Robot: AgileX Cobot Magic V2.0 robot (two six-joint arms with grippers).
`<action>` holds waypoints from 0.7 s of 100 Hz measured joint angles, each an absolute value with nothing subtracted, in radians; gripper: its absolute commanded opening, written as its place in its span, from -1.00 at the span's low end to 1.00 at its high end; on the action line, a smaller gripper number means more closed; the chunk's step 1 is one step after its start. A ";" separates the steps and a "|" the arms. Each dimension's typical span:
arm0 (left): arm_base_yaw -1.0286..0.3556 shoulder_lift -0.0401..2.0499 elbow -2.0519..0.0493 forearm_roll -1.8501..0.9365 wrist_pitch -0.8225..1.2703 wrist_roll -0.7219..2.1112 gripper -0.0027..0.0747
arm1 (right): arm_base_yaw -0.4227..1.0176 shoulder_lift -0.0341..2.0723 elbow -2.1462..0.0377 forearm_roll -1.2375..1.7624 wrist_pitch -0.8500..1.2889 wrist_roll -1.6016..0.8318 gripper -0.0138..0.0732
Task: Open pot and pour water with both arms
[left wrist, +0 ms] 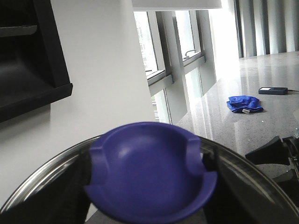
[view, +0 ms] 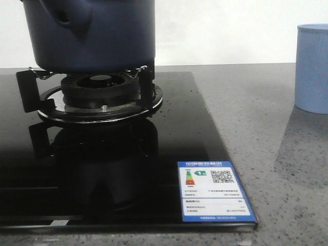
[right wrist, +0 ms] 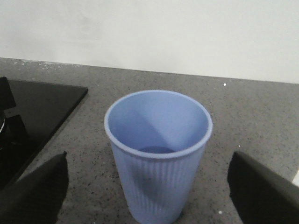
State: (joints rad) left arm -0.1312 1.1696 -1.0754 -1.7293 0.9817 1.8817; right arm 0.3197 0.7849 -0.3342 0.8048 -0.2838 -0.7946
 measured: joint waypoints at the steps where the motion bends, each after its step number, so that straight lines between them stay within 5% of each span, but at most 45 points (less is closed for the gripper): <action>1: -0.131 1.170 -1.075 -1.729 0.982 1.882 -0.29 | 0.328 0.792 -0.334 0.805 -0.291 -0.795 0.76; 70: -0.131 1.170 -1.075 -1.729 1.002 1.882 -0.29 | 0.384 1.093 -0.334 0.696 -0.596 -0.586 0.76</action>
